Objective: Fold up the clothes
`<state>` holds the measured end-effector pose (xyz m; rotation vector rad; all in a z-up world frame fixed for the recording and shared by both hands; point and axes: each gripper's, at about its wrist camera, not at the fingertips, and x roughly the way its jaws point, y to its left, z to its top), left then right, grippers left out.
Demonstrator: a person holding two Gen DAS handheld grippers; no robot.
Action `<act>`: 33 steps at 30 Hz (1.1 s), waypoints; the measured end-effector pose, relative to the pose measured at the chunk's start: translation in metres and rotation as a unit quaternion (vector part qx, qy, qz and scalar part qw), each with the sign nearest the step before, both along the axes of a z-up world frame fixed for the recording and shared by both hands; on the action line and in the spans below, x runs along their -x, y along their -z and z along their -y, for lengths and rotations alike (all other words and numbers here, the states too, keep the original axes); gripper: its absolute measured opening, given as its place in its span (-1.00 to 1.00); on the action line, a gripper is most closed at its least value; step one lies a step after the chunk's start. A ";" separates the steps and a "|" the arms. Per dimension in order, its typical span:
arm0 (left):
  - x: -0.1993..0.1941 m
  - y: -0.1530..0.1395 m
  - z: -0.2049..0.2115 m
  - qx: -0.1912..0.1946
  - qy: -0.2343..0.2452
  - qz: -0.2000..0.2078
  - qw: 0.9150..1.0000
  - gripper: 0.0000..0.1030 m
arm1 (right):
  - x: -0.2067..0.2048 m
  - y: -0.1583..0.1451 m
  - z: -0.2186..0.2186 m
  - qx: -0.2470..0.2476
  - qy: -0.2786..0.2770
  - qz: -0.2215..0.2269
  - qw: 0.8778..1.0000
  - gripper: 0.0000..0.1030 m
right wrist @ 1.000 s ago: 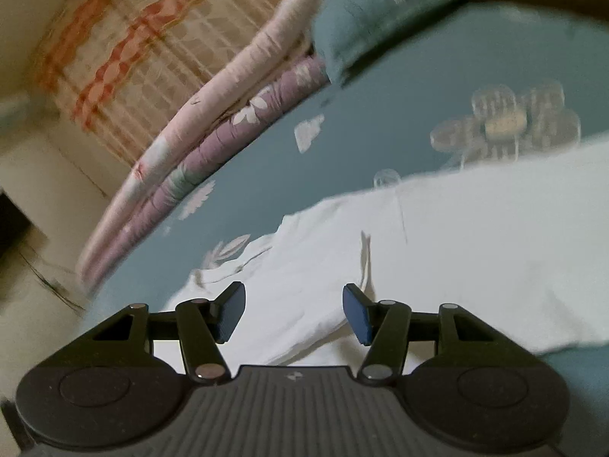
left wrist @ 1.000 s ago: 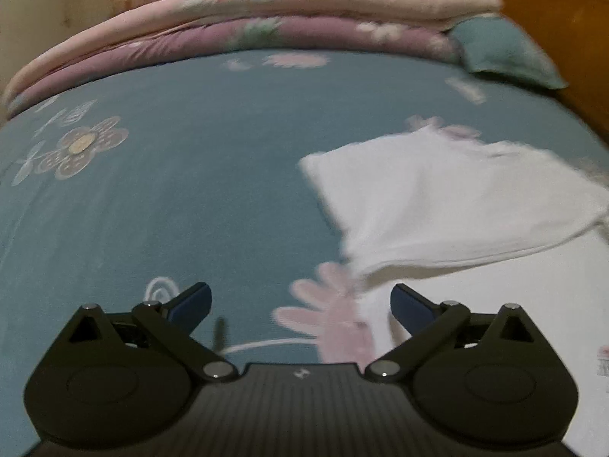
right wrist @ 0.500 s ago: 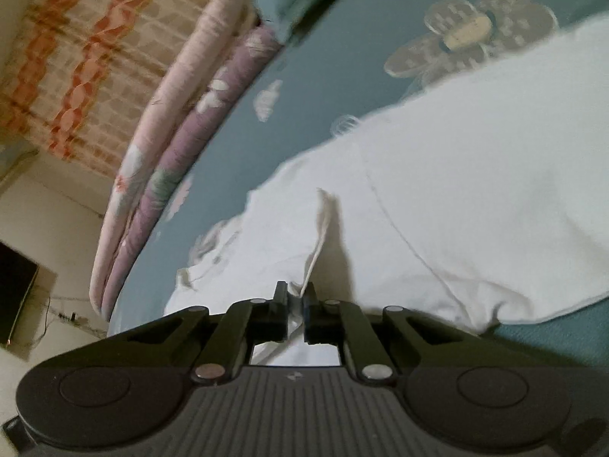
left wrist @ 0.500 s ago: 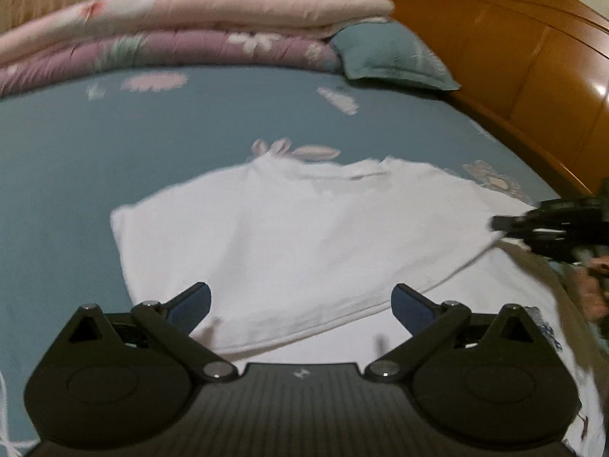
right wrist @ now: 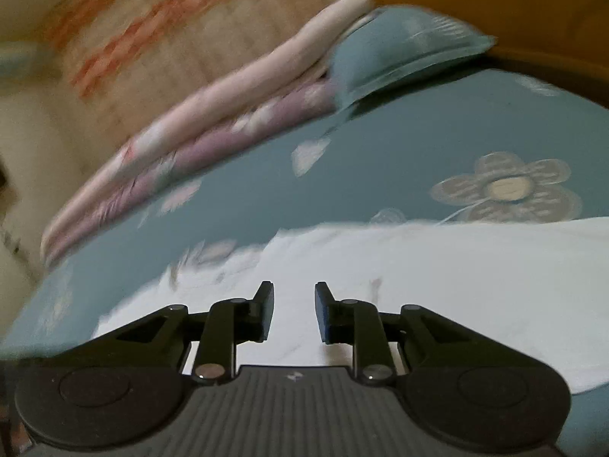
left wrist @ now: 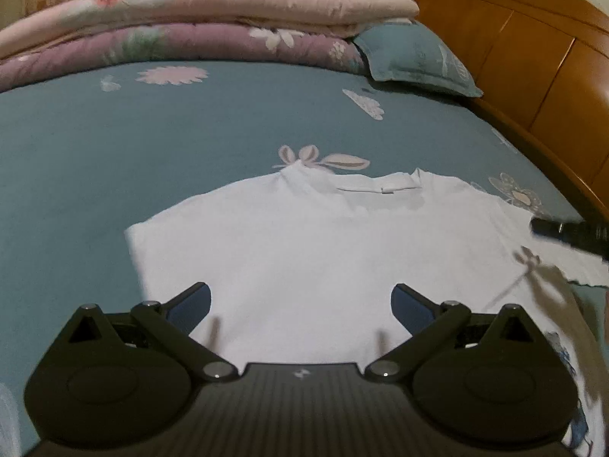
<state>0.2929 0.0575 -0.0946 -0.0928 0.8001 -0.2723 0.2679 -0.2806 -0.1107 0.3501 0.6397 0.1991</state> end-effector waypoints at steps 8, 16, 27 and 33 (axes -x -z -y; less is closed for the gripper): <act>-0.016 0.030 -0.036 -0.012 -0.102 -0.005 0.995 0.95 | -0.006 0.022 -0.006 0.020 -0.015 -0.057 0.998 -0.48; -0.032 0.016 -0.039 0.037 -0.081 0.015 0.996 0.95 | -0.006 0.022 -0.005 0.005 -0.010 -0.060 0.998 -0.47; -0.063 0.003 -0.040 0.008 -0.118 -0.012 0.993 0.95 | -0.008 0.023 -0.002 -0.007 -0.011 -0.059 0.998 -0.40; -0.021 -0.001 -0.011 0.002 -0.068 -0.034 0.997 0.96 | -0.007 0.022 -0.001 -0.020 -0.007 -0.062 0.998 -0.35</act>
